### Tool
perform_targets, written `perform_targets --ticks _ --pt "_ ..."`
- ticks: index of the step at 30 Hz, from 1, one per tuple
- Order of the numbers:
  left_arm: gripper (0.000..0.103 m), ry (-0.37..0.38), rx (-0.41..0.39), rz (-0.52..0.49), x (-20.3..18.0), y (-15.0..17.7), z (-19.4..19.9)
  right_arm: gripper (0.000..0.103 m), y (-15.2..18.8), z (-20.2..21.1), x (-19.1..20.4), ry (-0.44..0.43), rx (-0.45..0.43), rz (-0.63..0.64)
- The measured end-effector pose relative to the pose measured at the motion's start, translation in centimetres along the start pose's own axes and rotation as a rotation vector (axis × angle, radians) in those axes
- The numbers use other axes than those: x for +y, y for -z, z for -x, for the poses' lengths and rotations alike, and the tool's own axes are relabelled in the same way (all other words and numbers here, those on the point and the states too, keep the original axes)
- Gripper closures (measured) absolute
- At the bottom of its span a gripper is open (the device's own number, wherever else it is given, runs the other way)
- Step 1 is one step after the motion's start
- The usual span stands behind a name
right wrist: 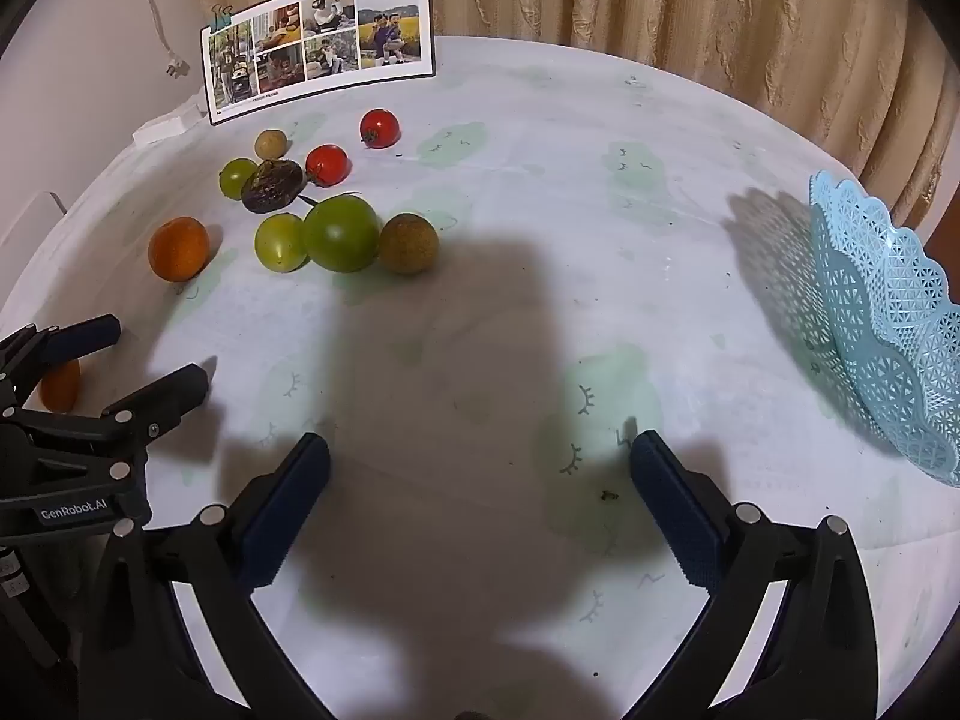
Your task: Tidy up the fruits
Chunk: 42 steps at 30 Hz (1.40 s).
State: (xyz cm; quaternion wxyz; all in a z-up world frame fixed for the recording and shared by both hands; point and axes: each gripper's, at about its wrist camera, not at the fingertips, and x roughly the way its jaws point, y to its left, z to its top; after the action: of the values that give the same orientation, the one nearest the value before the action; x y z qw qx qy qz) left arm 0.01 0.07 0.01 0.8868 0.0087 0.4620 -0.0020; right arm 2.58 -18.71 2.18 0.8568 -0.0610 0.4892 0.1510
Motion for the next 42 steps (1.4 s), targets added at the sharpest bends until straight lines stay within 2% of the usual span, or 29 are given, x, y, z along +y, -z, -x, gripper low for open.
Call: perform_targets --ticks 2,15,24,34,42 --pt "0.005 -0.018 -0.018 -0.014 -0.2 0.1 0.1 0.002 0.0 0.0 0.1 0.002 -0.004 0.001" --pt "0.005 -0.012 -0.02 -0.018 -0.8 0.0 0.4 0.002 0.0 0.0 0.2 0.004 -0.004 0.002" --pt "0.005 -0.051 -0.13 -0.051 -0.9 0.2 2.2 0.002 0.2 0.0 0.2 0.004 -0.004 0.003" --pt "0.005 -0.09 -0.179 -0.008 0.4 0.8 4.0 0.002 0.1 0.8 -0.8 -0.002 -0.046 -0.052" --pt "0.005 -0.117 -0.226 0.014 1.7 1.0 5.8 0.002 0.2 1.6 -0.6 -0.052 -0.089 -0.13"
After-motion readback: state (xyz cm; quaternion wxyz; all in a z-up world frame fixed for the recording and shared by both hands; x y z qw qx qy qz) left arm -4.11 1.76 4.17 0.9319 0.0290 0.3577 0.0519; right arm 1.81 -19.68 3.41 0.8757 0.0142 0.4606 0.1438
